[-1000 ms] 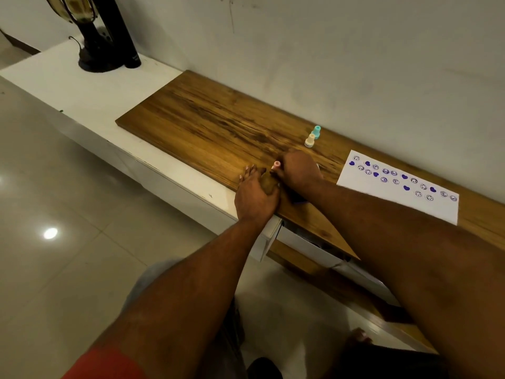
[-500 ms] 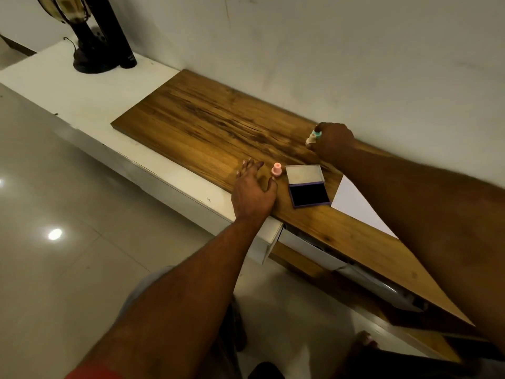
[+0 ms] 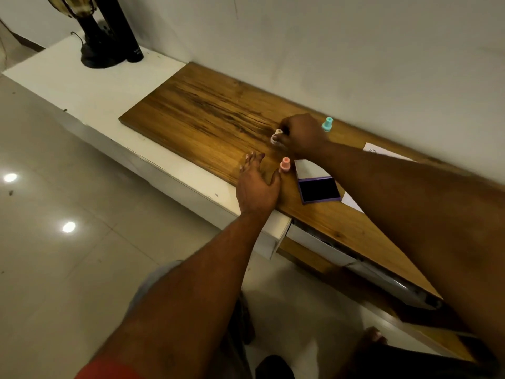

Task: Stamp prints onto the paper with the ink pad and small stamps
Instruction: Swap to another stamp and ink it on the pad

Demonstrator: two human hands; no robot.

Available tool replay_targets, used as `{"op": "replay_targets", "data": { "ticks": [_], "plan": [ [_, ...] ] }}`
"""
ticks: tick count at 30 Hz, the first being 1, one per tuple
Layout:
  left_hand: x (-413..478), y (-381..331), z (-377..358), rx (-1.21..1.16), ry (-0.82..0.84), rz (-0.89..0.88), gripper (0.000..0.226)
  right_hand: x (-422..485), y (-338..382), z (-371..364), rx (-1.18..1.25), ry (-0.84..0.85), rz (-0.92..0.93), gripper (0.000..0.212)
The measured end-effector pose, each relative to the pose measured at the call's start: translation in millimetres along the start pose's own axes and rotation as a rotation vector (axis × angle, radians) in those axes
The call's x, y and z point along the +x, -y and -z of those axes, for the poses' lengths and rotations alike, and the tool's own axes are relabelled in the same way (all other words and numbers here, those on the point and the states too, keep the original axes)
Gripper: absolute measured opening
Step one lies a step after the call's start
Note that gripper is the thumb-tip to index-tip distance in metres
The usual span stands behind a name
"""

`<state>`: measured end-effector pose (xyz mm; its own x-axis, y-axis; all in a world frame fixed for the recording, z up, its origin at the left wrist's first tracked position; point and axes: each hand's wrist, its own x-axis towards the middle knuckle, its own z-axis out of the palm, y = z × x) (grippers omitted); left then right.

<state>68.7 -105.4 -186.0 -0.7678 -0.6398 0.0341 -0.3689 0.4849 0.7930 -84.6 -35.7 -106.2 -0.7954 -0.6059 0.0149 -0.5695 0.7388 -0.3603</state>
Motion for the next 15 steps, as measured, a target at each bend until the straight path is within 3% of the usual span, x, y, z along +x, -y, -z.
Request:
{"op": "replay_targets", "data": {
  "ticks": [3, 6, 15],
  "plan": [
    [-7, -3, 7, -0.049, -0.073, -0.081, 0.064, -27, 7, 8, 0.038, -0.042, 0.108, 0.034],
    [-17, -7, 14, -0.068, -0.102, -0.248, 0.05, -62, -1, 12, 0.077, -0.072, 0.138, 0.032],
    [-52, -20, 17, -0.056, 0.058, -0.353, 0.043, -129, -17, 18, 0.12, -0.026, 0.098, 0.031]
  ]
}}
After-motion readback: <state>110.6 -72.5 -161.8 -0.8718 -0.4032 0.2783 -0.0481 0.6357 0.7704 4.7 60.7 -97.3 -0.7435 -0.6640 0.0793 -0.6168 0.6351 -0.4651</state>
